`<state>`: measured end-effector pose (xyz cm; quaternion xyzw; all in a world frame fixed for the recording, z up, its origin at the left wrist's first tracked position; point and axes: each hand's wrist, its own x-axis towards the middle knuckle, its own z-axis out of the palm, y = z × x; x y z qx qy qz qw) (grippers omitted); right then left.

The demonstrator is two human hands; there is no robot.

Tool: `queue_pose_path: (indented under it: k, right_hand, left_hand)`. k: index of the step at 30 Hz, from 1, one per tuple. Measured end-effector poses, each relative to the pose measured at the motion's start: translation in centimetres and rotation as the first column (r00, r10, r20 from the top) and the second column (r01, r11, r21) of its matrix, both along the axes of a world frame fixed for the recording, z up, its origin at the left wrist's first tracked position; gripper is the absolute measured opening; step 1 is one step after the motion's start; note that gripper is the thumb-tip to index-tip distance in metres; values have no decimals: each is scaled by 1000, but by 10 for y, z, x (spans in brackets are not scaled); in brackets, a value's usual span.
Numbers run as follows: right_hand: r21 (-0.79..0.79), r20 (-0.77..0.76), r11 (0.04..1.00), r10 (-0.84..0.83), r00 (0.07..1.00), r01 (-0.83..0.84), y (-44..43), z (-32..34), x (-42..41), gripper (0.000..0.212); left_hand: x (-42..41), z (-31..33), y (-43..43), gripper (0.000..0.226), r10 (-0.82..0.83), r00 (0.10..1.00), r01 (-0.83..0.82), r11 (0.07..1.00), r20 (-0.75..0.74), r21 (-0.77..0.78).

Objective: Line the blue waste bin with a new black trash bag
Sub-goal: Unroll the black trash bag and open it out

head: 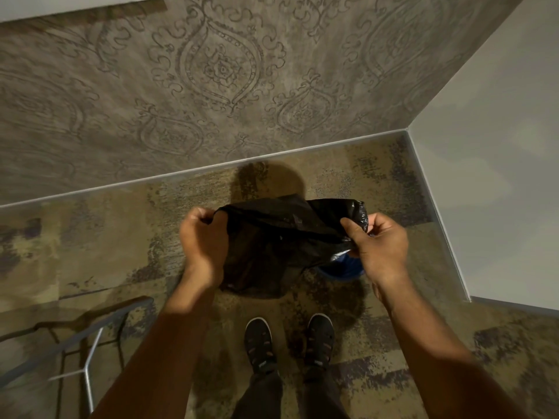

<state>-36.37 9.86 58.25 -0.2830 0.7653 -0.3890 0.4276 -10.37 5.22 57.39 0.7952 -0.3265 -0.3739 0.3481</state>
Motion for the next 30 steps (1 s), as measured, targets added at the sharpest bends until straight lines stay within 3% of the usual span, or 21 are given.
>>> queue_pose_path:
  k: [4,7,10,12,15,18,19,21,22,24,26,30]
  right_hand:
    - [-3,-230,1000,16,973,-17,6,-5,0,15]
    - [-63,-401,997,4,916,-32,11,-8,3,54]
    - [-157,-472,959,138,870,-238,14,-5,14,91]
    - [-178,-490,903,263,831,-391,10,-5,25,98]
    - [-51,-606,811,439,664,-583,-1,-10,43,106]
    - [19,-651,748,513,559,-664,-12,-18,52,93]
    - [29,-677,728,518,523,-685,-17,-20,53,78]
    - [5,-696,690,522,493,-724,-29,-20,50,33]
    - [-10,-657,679,549,517,-734,-34,-18,48,20]
    - [-40,-525,692,600,604,-721,-41,-15,46,20]
    - [-69,-461,711,599,655,-699,-43,-13,44,18]
    - [-134,-438,772,516,736,-621,-40,-10,40,17]
  left_hand:
    - [-4,2,-1,11,-70,998,69,996,-12,-58]
    - [-13,7,2,9,-190,982,190,979,10,-73]
    - [-22,7,3,9,-286,958,287,952,29,-107]
    - [-25,10,2,9,-354,933,359,925,61,-122]
    - [-28,18,-1,6,-467,882,470,871,60,-142]
    - [-27,27,-2,4,-597,797,603,781,89,-162]
    - [-25,31,-1,3,-637,766,641,752,80,-154]
    - [-18,33,0,23,-701,705,709,698,106,-103]
    - [-14,31,0,36,-725,672,738,674,151,-45]
    - [-8,26,1,57,-760,604,762,639,240,105]
    - [-5,17,4,66,-747,607,709,664,273,238]
    - [2,-14,14,32,-637,719,489,747,277,451]
